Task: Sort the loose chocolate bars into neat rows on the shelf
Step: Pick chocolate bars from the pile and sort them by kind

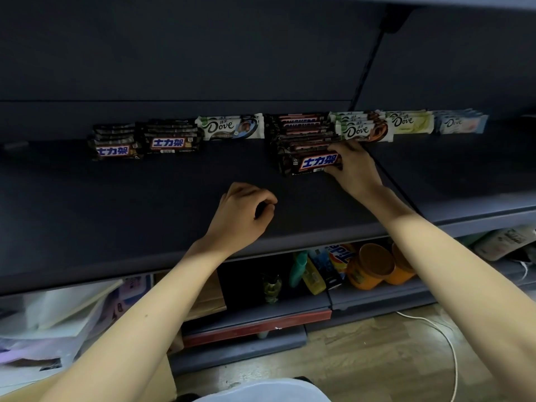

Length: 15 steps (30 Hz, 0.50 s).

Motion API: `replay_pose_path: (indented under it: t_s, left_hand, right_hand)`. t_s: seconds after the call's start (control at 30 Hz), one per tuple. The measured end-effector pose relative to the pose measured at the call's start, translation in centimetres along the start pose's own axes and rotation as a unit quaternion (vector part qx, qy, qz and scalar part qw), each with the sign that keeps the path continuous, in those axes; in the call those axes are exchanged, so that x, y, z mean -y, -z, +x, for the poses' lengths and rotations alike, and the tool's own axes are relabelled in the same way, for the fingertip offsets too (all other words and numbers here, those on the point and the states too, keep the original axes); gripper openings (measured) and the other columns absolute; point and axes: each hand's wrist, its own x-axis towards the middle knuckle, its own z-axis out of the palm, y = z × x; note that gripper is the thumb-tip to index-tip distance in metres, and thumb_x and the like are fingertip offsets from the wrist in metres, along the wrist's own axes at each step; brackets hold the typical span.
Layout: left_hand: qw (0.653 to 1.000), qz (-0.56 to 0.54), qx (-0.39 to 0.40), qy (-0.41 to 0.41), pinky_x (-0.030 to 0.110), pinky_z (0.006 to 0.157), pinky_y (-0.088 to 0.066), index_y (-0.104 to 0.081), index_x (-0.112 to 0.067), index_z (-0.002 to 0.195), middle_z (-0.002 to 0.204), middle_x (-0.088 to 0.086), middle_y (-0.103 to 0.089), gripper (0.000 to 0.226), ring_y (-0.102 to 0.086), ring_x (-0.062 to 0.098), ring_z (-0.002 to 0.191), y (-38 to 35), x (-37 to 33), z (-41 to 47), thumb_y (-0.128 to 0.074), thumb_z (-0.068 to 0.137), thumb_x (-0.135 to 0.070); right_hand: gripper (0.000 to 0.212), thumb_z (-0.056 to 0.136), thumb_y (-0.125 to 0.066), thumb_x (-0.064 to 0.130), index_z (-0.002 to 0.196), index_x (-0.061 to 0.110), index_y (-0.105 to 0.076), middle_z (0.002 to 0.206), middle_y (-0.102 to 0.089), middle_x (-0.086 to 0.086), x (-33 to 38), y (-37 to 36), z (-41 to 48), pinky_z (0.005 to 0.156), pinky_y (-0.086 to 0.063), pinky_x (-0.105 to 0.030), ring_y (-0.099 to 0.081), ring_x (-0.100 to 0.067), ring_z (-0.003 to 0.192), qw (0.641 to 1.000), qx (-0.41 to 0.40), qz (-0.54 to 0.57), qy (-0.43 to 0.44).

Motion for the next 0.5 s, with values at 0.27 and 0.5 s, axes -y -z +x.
replay_pose_path:
  t_s: [0.27,0.5]
  left_hand:
    - [0.999,-0.039,0.015,0.006,0.043,0.094,-0.042,-0.067,-0.021,0.101,0.101,-0.008,-0.065,0.022,-0.045,0.017,0.114,0.5,0.1,-0.2,-0.052,0.087,-0.029]
    - [0.999,-0.047,-0.021,0.015,0.042,0.093,-0.043,-0.067,-0.021,0.102,0.102,-0.011,-0.064,0.033,-0.047,0.017,0.113,3.0,1.4,-1.3,-0.045,0.082,-0.035]
  right_hand:
    - [0.046,0.086,-0.063,0.022,0.129,0.015,-0.049,0.135,-0.045,-0.007,0.2,-0.3,-0.6,0.089,-0.045,-0.038,-0.047,-0.028,0.120,0.999,-0.010,-0.042,0.002]
    - [0.041,0.087,-0.058,0.018,0.128,0.017,-0.051,0.134,-0.043,-0.004,5.8,-1.7,-0.7,0.085,-0.047,-0.036,-0.050,-0.024,0.116,0.998,0.015,-0.031,0.061]
